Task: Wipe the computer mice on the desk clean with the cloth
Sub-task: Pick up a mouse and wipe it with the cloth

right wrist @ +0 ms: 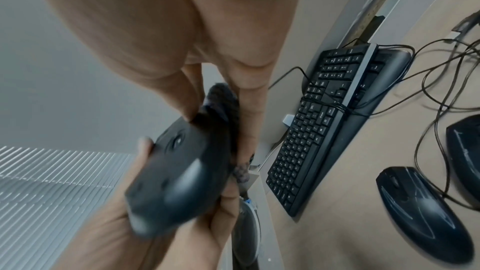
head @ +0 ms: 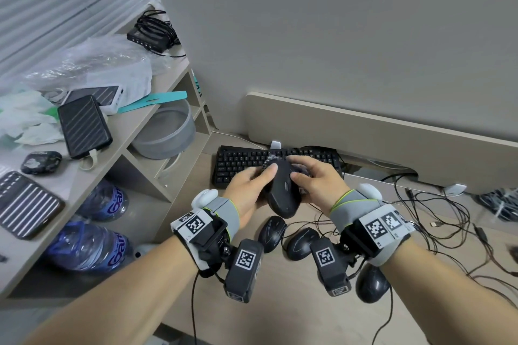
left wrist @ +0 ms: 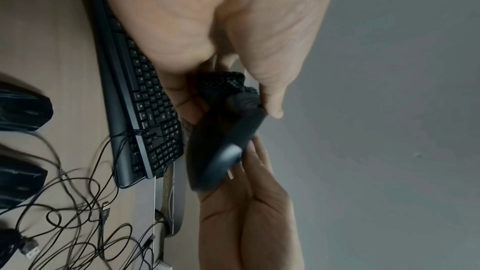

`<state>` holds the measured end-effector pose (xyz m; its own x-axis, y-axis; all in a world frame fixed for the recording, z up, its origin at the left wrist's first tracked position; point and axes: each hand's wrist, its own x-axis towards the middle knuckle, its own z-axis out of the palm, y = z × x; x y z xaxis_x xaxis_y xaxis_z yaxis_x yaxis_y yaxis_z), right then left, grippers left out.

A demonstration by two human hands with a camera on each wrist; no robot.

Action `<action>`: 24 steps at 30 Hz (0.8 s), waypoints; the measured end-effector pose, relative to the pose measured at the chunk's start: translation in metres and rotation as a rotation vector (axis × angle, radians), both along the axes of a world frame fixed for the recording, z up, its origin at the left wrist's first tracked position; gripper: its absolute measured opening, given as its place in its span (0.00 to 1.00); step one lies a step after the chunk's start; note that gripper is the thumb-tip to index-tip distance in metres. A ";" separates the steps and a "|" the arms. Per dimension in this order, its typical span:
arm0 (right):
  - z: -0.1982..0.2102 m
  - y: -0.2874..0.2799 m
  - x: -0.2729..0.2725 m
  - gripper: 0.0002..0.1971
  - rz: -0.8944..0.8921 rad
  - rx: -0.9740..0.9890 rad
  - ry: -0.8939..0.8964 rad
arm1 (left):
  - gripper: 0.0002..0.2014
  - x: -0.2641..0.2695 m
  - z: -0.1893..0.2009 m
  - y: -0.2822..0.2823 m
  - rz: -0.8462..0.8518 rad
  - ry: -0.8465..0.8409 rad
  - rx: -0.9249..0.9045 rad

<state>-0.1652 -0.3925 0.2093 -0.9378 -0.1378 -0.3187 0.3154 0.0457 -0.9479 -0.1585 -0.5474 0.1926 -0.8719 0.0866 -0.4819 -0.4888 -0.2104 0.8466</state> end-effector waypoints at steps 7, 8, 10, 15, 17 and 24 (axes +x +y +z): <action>0.000 0.004 0.011 0.26 0.084 0.074 -0.011 | 0.09 -0.007 -0.002 0.007 0.015 0.102 -0.121; 0.000 0.004 0.012 0.29 0.117 0.155 0.030 | 0.11 -0.008 -0.002 0.009 0.002 0.124 -0.152; -0.001 0.007 0.009 0.32 0.106 0.200 0.050 | 0.13 -0.009 0.002 0.012 -0.011 0.177 -0.184; -0.001 0.014 0.000 0.36 -0.054 0.002 -0.041 | 0.11 -0.005 0.007 0.013 -0.095 0.141 -0.126; 0.000 0.015 -0.001 0.32 -0.075 -0.051 -0.064 | 0.08 -0.001 0.005 0.017 -0.115 0.174 -0.174; -0.002 0.012 0.005 0.28 -0.056 -0.160 -0.064 | 0.07 -0.016 0.023 0.023 -0.036 0.282 -0.296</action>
<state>-0.1602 -0.3809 0.2069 -0.9241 -0.1393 -0.3559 0.3727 -0.1232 -0.9197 -0.1746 -0.5244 0.2154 -0.9725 0.0133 -0.2327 -0.2311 0.0755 0.9700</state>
